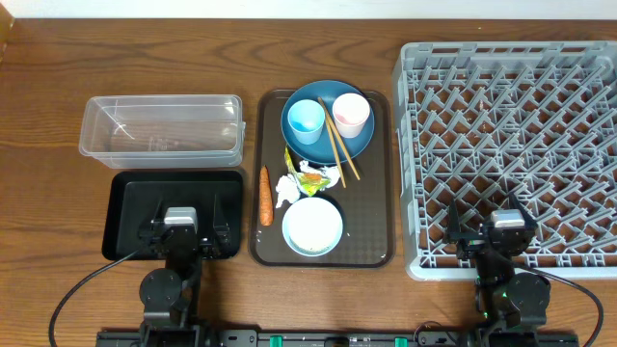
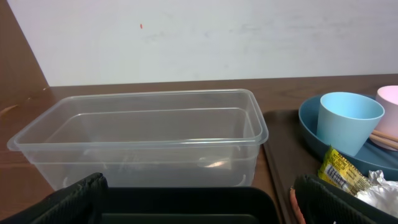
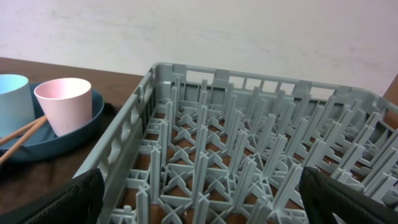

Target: Sort waste into correct bins and load items into the dishwasher rack

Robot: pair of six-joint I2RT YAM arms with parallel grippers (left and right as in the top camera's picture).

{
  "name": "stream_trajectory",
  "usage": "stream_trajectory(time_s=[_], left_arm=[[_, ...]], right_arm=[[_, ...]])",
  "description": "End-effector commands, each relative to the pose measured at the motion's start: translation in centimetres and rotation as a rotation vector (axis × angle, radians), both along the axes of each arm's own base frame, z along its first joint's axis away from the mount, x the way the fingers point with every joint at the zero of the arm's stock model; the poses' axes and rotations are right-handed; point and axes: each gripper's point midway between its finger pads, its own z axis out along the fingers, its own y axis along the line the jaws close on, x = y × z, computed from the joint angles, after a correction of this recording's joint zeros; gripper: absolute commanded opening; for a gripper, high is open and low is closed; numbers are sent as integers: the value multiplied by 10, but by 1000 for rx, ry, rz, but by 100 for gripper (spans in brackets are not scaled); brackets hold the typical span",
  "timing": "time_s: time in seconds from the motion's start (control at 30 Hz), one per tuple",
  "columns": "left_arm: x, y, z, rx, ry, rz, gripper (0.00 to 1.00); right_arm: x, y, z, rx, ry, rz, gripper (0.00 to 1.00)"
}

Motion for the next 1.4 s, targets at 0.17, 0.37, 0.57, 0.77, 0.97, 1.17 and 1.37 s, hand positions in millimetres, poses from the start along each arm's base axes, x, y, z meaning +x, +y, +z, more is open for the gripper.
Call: stream_trajectory(time_s=[0.17,0.37,0.57,0.77,0.97,1.17,1.37], left_arm=[[-1,3,-17,12,52,14,98],[-1,3,-17,12,52,14,98],[-1,3,-17,12,52,14,98],[-1,3,-17,12,52,14,98],[-1,3,-17,12,52,14,98],[0,3,-11,42,28,11,98],[-1,3,-14,42,40,10,98]], right_arm=[[0,-3,-1,-11,0,-11,99],[0,-3,-1,-11,0,-11,99],[0,-3,-1,-11,0,-11,99],[0,-3,-1,-11,0,-11,99],[0,-3,-1,-11,0,-11,99],[0,-3,-1,-11,0,-11,99],[0,-3,-1,-11,0,-11,99]])
